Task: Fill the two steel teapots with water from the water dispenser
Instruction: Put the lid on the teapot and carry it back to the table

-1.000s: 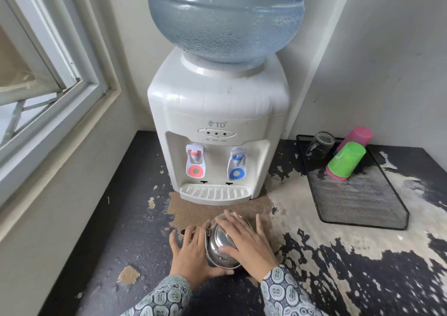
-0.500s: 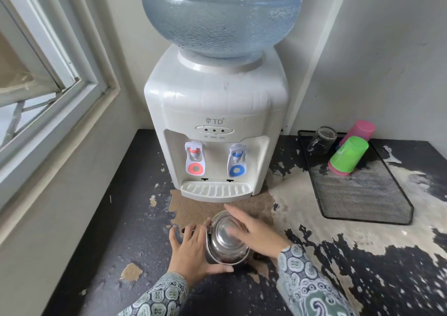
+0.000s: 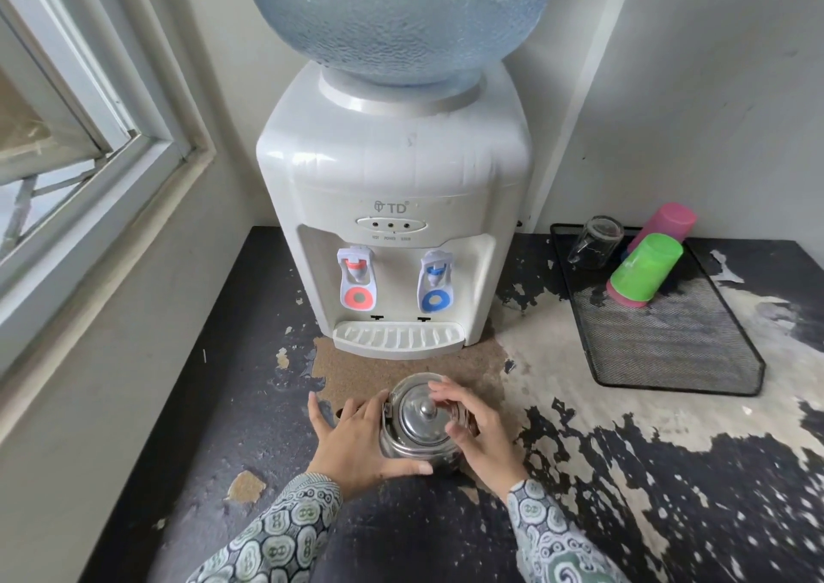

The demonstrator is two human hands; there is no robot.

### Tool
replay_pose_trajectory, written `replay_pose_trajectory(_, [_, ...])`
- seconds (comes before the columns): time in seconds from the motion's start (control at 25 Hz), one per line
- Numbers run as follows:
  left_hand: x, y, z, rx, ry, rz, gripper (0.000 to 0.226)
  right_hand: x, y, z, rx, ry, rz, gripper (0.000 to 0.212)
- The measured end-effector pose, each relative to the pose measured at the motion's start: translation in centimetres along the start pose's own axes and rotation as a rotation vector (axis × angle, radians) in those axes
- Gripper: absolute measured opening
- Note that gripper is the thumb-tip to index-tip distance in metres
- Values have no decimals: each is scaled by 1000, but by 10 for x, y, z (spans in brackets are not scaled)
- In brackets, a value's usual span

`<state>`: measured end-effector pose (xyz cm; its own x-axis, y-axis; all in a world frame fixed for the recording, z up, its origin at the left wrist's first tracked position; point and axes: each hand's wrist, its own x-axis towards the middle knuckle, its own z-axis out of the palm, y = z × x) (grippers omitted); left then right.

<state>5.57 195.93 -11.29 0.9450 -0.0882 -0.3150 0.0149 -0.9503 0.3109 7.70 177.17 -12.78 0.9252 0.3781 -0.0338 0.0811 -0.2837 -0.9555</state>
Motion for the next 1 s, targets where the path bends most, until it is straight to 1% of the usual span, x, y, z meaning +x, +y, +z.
replay_pose_trajectory(0.08, [-2, -1, 0, -46, -22, 14, 142, -3, 6, 10, 1, 113, -43, 81])
replay_pose_trajectory(0.2, [-2, -2, 0, -67, 1, 24, 138, 1, 9, 17, 2, 257, -74, 73])
replay_pose_trajectory(0.32, [1, -1, 0, -74, 40, -13, 134, 6, 5, 22, 19, 392, -29, 45])
replay_pose_trajectory(0.36, [2, -1, -1, -94, 53, -36, 131, 8, 4, 23, 48, 429, -2, 39])
replay_pose_trajectory(0.4, [3, -1, -2, -118, 68, -59, 129, 11, 3, 24, 79, 465, 22, 36])
replay_pose_trajectory(0.48, [6, 2, -5, -175, 104, -97, 120, 16, 3, 25, 130, 537, 49, 40])
replay_pose_trajectory(0.52, [8, 4, -8, -222, 124, -117, 112, 19, 3, 26, 152, 573, 62, 42])
replay_pose_trajectory(0.6, [12, 8, -12, -312, 157, -160, 92, 23, 2, 27, 166, 628, 95, 39])
replay_pose_trajectory(0.64, [13, 10, -13, -333, 161, -168, 87, 23, 2, 26, 164, 626, 103, 38])
replay_pose_trajectory(0.72, [11, 7, -8, -335, 151, -125, 82, 18, 4, 22, 152, 555, 90, 35])
replay_pose_trajectory(0.8, [6, -1, -1, -307, 130, -60, 72, 7, 11, 15, 82, 421, 34, 29])
replay_pose_trajectory(0.84, [4, -4, 3, -284, 142, -30, 62, 2, 14, 11, 42, 337, 19, 30])
replay_pose_trajectory(0.92, [1, -9, 12, -246, 222, 3, 40, -7, 19, 6, -8, 200, 44, 39])
replay_pose_trajectory(1.0, [2, -9, 15, -266, 310, 5, 34, -11, 25, 5, -39, 144, 93, 39])
